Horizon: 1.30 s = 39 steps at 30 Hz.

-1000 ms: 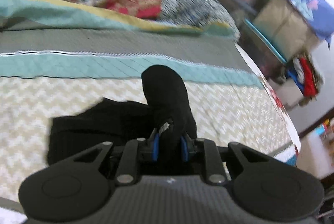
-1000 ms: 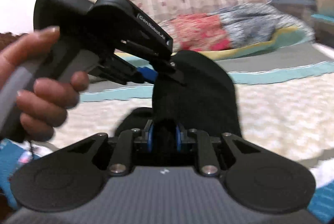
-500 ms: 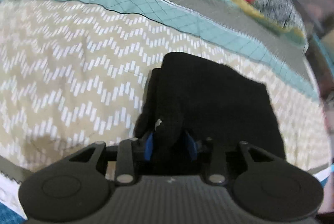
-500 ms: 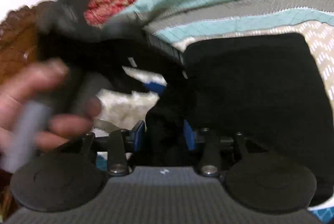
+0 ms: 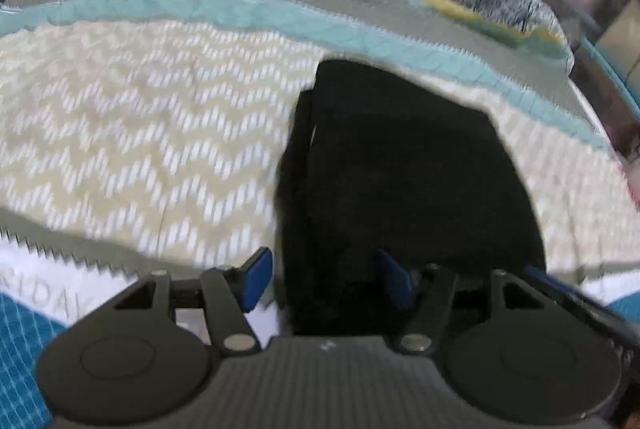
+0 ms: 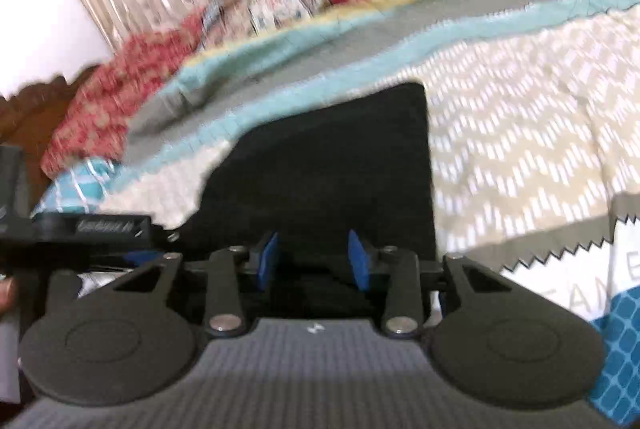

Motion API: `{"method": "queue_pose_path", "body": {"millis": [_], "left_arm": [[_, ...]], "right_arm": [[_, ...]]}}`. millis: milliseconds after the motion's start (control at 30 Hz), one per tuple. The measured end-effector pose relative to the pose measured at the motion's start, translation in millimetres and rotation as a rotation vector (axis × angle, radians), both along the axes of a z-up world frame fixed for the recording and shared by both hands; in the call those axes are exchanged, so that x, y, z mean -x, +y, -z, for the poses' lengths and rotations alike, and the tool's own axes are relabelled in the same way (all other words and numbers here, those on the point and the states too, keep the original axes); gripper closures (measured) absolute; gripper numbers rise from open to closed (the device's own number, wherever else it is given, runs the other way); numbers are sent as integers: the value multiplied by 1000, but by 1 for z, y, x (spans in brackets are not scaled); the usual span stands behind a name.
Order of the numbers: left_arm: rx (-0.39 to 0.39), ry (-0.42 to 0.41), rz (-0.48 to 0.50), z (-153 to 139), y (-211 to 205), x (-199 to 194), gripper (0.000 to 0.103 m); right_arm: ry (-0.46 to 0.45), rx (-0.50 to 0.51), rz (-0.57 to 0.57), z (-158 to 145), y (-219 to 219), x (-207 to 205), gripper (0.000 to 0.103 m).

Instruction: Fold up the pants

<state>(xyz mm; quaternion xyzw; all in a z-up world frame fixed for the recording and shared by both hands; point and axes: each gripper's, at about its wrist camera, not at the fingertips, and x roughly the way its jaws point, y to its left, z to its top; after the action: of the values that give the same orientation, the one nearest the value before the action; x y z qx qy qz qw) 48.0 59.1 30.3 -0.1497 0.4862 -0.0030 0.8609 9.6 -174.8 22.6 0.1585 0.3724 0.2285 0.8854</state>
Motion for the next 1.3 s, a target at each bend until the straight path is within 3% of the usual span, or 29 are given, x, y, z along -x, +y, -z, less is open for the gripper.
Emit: {"method": "queue_pose_path", "body": {"millis": [100,300,467,867,967,1300], "left_arm": [[40,6,-40,1,6,10,42],[-4,-16,-27,-3,0,25,36],[72,9,-66,0,10,32,32],[108,-9,-52,-11,19,64,34],[91,-18,-52,-13,24,74,31],[-53,10,-70,-4,18,83,29]], "right_arm": [[-13,73,-31,1,11,6,65],[7,101,-39,4,8,8,64],[43,79,-21,9,2,8,63],[33,38,20,-6,-13,37,58],[37,40,29,-8,-18,40,53],[166,-12,49,15,-31,46,53]]}}
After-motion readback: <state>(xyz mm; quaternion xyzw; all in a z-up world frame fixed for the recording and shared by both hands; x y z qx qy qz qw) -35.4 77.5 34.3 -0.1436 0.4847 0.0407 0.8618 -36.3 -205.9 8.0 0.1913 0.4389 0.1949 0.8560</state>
